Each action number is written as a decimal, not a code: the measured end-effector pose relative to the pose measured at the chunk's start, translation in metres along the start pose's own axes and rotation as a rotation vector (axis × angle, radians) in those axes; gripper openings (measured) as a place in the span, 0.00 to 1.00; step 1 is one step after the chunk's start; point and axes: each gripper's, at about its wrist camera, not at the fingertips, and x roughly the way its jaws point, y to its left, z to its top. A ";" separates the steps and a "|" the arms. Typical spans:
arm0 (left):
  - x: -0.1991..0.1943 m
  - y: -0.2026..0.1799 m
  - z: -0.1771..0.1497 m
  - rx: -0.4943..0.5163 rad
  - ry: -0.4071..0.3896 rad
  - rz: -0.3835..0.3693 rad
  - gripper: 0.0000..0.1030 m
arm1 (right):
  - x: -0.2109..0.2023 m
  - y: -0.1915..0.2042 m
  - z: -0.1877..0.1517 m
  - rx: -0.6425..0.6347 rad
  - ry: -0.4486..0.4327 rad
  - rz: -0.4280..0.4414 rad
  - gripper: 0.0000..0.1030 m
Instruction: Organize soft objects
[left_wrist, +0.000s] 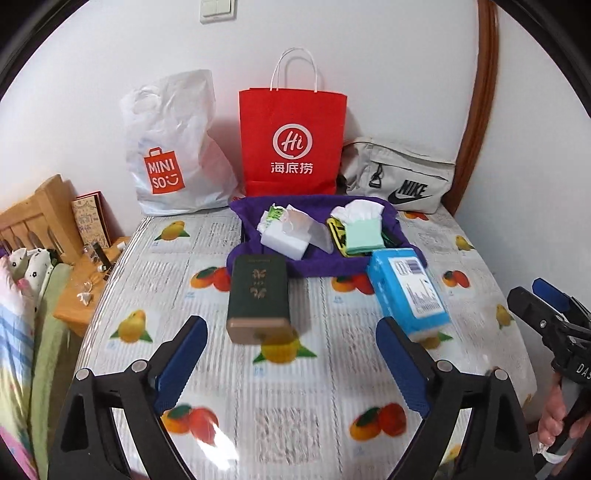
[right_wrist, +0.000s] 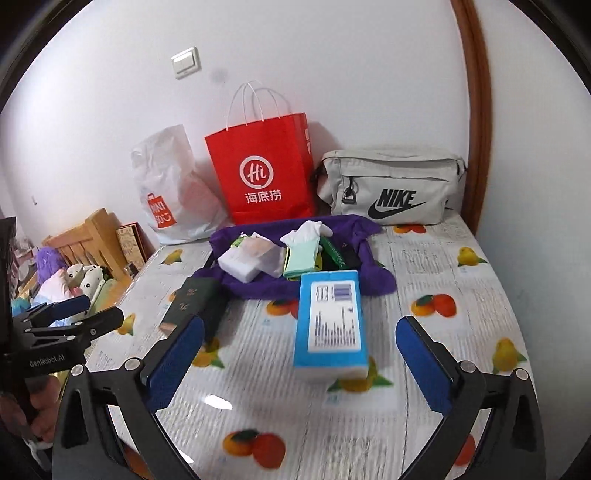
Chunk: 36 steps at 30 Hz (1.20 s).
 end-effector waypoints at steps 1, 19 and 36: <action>-0.006 -0.002 -0.006 0.001 -0.003 -0.006 0.90 | -0.007 0.002 -0.004 -0.002 -0.005 -0.012 0.99; -0.073 -0.017 -0.053 0.006 -0.088 0.045 0.90 | -0.079 0.022 -0.053 -0.033 -0.048 -0.049 0.99; -0.080 -0.016 -0.060 0.002 -0.087 0.044 0.90 | -0.086 0.026 -0.056 -0.038 -0.057 -0.059 0.99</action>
